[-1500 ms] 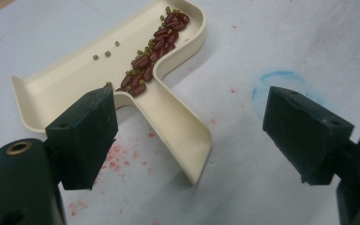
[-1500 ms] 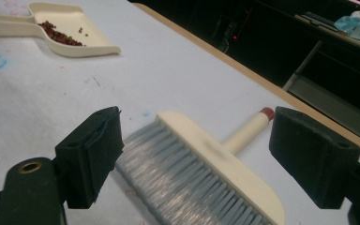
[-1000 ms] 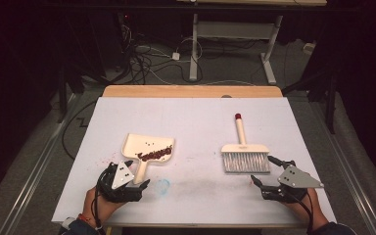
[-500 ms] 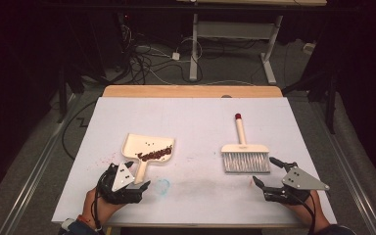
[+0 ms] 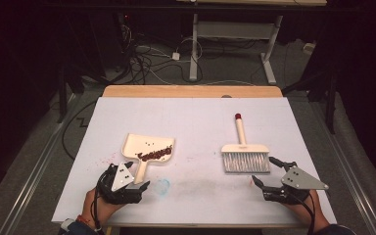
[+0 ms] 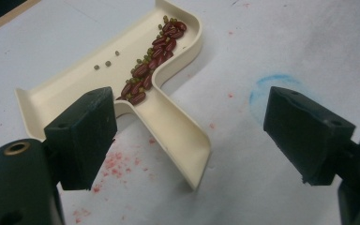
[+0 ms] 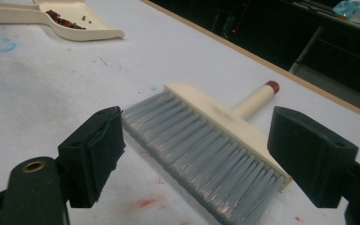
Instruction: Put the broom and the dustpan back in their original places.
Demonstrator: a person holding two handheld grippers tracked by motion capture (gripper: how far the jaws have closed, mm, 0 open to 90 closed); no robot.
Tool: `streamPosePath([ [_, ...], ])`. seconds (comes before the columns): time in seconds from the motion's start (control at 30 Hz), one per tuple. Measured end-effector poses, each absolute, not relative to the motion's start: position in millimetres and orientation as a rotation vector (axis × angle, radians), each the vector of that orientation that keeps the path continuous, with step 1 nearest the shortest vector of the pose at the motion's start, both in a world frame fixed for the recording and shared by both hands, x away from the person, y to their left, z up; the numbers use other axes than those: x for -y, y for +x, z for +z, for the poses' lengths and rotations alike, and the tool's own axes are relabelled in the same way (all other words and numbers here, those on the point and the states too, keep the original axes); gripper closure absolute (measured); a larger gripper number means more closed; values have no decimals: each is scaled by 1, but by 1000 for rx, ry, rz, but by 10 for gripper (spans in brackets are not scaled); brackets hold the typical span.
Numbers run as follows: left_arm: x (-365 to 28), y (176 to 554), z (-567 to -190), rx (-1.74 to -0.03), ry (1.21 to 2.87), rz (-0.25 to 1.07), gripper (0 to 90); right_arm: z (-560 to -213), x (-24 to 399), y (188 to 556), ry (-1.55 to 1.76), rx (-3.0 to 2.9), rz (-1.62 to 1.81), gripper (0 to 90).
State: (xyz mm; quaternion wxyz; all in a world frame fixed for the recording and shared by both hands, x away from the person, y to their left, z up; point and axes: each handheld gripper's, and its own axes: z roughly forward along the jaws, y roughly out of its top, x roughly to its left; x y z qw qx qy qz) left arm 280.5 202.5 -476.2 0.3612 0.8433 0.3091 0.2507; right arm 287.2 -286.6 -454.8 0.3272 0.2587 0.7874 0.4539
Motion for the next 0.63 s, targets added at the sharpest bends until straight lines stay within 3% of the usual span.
streamPosePath([
  [0.63,-197,286,-477,-801,2181,634,171,-455,290,289,693,-2052,1187,190],
])
